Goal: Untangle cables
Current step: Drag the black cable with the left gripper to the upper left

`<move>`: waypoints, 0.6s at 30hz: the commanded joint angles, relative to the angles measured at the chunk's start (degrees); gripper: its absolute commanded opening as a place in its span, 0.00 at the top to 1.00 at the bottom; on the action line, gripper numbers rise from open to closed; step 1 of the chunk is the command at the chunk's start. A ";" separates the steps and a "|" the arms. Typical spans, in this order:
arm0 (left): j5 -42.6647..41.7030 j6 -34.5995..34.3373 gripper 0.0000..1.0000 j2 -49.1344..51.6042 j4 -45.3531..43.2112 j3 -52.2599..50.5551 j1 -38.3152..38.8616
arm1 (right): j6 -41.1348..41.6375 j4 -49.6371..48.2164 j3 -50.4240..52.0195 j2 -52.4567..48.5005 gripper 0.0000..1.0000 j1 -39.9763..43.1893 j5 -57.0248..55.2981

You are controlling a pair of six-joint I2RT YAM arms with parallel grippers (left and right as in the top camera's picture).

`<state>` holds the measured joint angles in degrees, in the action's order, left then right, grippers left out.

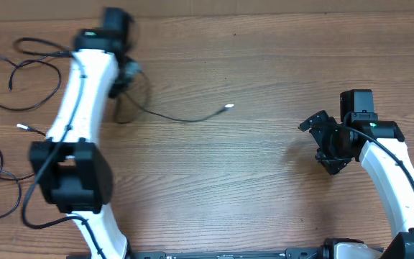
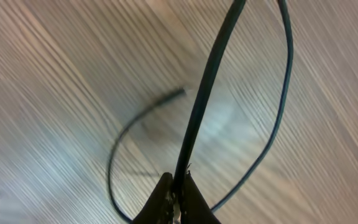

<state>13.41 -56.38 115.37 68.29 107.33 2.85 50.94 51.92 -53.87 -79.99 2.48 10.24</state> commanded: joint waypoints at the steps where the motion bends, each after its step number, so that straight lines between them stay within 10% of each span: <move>1: -0.26 6.71 0.96 -1.38 0.52 1.01 -6.56 | -0.39 -0.20 0.26 0.68 0.00 -0.22 -0.37; 18: 6.05 22.36 0.96 -1.51 -6.99 19.12 -16.22 | -0.39 -0.20 0.24 0.68 0.00 -0.22 -0.35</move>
<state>17.50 -38.33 115.39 62.33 120.33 -11.42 50.96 51.90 -53.87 -79.99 2.48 10.22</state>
